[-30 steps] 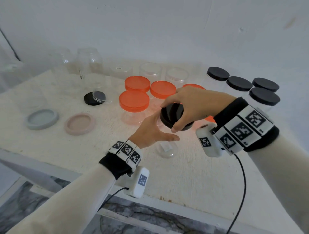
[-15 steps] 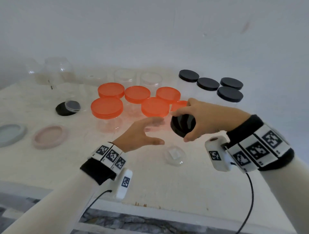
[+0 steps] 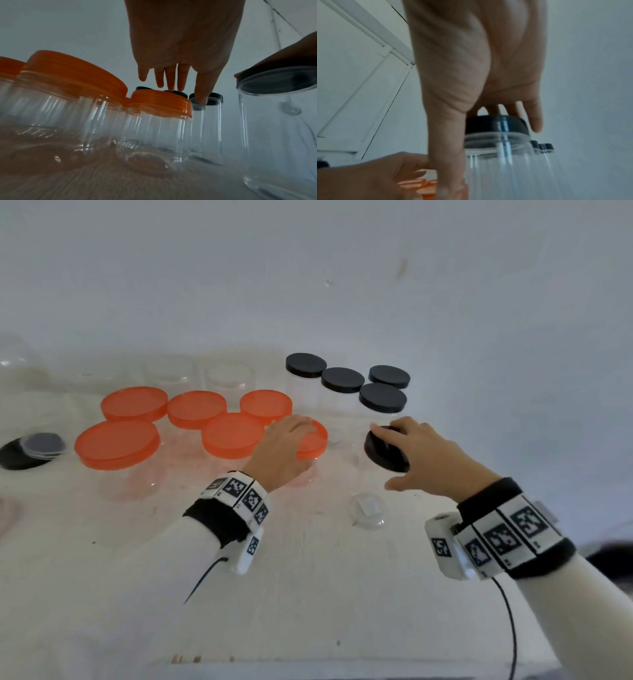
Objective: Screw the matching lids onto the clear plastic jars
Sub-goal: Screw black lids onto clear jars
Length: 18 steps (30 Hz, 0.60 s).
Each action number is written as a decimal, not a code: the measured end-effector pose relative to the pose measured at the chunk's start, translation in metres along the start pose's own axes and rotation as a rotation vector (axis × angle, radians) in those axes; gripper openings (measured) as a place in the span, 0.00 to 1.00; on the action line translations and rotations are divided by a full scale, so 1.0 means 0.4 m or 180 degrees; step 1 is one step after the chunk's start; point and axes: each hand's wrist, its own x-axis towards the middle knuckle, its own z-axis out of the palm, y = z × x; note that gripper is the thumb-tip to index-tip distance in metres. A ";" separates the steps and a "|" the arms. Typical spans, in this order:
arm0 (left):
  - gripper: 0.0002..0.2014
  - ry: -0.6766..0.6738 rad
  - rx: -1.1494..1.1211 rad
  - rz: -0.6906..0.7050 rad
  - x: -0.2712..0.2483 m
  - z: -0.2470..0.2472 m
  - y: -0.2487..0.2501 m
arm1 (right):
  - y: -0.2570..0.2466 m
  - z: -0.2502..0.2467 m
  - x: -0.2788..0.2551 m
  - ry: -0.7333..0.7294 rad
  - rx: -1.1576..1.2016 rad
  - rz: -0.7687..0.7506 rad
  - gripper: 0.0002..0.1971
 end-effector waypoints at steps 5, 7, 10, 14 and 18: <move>0.31 -0.0389 0.0431 -0.0425 0.031 0.032 -0.011 | 0.042 0.041 0.008 0.0452 0.0122 -0.0129 0.40; 0.29 -0.0474 0.0527 -0.0490 0.031 0.043 -0.013 | 0.056 0.062 0.016 0.0680 0.0224 -0.0177 0.38; 0.28 -0.0351 0.0480 -0.0538 0.027 0.055 -0.014 | 0.072 0.098 0.030 0.1028 0.0395 -0.0330 0.36; 0.27 -0.0163 0.0275 -0.0572 0.023 0.061 -0.014 | 0.090 0.140 0.046 0.1531 0.0629 -0.0546 0.34; 0.27 -0.0108 0.0140 -0.0642 0.021 0.060 -0.011 | 0.096 0.156 0.061 0.1732 0.0593 -0.0588 0.32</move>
